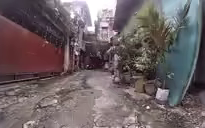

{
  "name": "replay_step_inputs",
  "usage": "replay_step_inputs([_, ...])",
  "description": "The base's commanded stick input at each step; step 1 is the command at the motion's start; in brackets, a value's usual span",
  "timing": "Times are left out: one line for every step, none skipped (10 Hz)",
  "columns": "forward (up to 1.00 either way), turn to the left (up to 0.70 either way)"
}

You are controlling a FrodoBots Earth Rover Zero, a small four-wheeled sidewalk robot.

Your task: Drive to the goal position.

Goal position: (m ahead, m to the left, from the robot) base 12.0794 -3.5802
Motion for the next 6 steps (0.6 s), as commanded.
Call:
replay_step_inputs([0.7,0.0])
replay_step_inputs([0.7,0.0])
replay_step_inputs([0.7,0.07])
replay_step_inputs([0.7,0.27])
replay_step_inputs([0.7,0.27])
replay_step_inputs([0.7,0.25])
